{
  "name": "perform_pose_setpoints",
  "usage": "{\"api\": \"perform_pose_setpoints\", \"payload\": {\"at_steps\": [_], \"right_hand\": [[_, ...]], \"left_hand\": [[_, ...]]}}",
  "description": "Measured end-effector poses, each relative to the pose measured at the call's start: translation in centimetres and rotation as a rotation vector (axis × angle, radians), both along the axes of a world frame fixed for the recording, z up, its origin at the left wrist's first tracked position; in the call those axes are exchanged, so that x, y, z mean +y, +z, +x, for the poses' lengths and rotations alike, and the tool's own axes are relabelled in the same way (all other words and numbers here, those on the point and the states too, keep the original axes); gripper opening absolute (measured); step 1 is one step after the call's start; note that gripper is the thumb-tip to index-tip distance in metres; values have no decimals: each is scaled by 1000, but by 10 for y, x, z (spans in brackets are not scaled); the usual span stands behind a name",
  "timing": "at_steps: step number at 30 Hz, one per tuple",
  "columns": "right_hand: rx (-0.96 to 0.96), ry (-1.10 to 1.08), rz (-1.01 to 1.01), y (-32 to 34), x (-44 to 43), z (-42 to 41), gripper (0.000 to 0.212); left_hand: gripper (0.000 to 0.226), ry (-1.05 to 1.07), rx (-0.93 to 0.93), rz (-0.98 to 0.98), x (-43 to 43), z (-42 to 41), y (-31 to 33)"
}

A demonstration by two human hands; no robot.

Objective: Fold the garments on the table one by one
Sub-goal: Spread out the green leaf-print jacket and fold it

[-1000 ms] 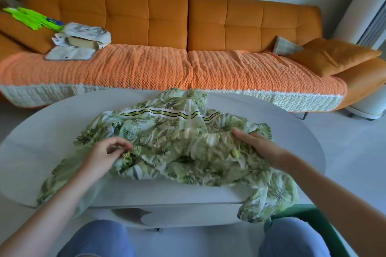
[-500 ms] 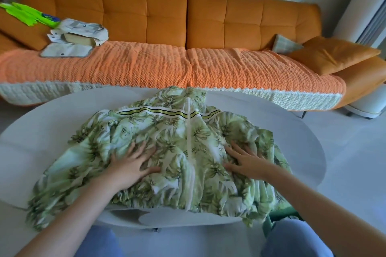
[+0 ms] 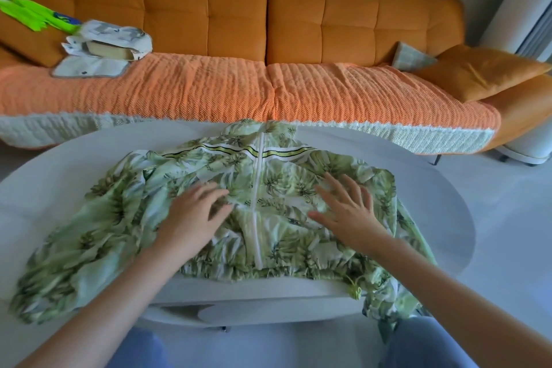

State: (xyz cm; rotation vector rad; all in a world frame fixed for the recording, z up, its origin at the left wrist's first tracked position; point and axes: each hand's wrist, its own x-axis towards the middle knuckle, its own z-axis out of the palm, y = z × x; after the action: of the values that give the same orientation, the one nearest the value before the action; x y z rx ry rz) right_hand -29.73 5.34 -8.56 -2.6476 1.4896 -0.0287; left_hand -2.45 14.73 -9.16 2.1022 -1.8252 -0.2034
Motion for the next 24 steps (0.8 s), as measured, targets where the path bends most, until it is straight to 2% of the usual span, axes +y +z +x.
{"api": "perform_pose_setpoints", "payload": {"at_steps": [2, 4, 7, 10, 12, 15, 16, 17, 19, 21, 24], "right_hand": [[-3, 160, 11, 6, 34, 1, 80], [-55, 244, 55, 4, 61, -5, 78], [-182, 274, 35, -10, 78, -20, 68], [-179, 331, 54, -24, 79, -24, 50], [-176, 284, 98, -28, 75, -22, 50], [-147, 243, 47, -34, 69, -20, 72], [-138, 227, 33, -36, 68, -21, 74], [-137, 217, 15, -37, 70, -22, 70], [-166, 227, -83, -39, 76, -25, 50], [-206, 265, -212, -39, 81, -31, 42], [-255, 279, -336, -35, 91, -41, 34]], "left_hand": [[66, -87, -43, 76, 24, -10, -11], [83, -123, -49, -38, 48, -6, -19], [64, -108, 11, -180, 77, 15, -27], [42, -50, 28, -139, 92, 30, -37], [34, -6, 45, -101, 94, 31, -40], [34, 6, 52, -100, 97, 28, -45], [33, 23, 78, -112, 100, 27, -47], [34, 38, 105, -135, 104, 27, -49], [33, 54, 119, -220, 115, 25, -48], [31, 23, 33, -325, 122, 25, -41], [54, -58, -53, -409, 130, 20, -32]]}}
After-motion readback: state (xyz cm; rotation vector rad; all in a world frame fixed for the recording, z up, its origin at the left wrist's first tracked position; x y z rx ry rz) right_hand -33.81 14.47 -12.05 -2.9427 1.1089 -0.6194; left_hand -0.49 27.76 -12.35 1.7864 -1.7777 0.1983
